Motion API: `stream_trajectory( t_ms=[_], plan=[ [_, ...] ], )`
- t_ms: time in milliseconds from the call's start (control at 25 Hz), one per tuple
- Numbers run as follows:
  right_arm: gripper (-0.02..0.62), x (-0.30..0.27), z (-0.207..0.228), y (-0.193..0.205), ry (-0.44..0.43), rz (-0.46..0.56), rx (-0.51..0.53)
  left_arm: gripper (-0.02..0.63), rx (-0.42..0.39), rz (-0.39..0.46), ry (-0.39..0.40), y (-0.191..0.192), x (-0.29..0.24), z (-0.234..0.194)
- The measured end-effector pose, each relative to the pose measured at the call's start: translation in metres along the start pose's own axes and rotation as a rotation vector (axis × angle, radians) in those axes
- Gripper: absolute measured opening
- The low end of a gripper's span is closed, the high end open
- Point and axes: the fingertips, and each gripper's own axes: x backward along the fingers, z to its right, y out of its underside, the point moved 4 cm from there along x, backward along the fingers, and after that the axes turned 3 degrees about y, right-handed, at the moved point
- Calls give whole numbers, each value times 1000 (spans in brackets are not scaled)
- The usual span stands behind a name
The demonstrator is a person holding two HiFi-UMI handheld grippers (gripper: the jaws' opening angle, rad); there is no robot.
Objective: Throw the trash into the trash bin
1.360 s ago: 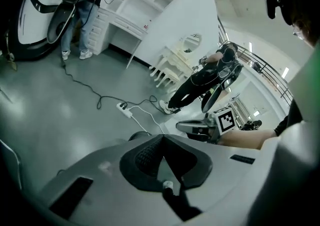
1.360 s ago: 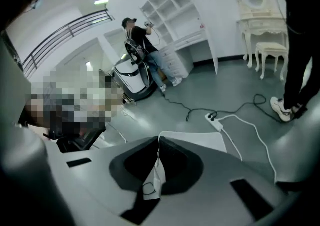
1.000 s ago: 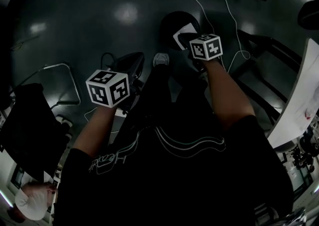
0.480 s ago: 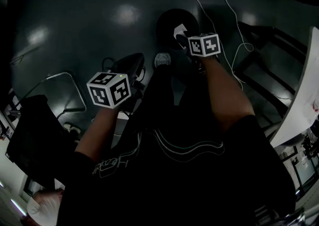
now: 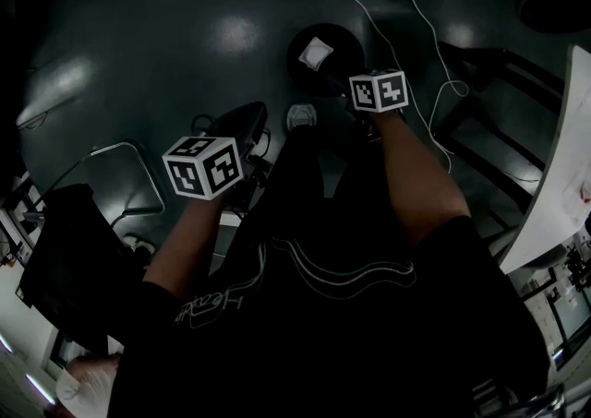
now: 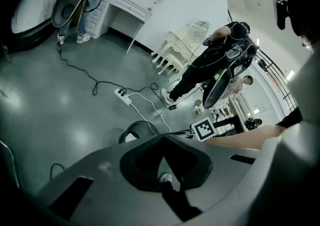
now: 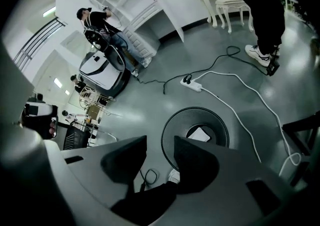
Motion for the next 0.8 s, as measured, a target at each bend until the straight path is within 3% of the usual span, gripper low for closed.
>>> stream_trajectory(
  t_ms=[320, 480, 800],
  plan=[
    [167, 26, -7, -6, -37, 56, -35, 5, 7, -28, 43, -9, -11, 13],
    [85, 59, -25, -18, -113, 161, -98, 6, -17, -26, 80, -22, -11, 35],
    [41, 188, -42, -48, -85, 405, -1, 6, -100, 128, 143, -61, 4, 95]
  ],
)
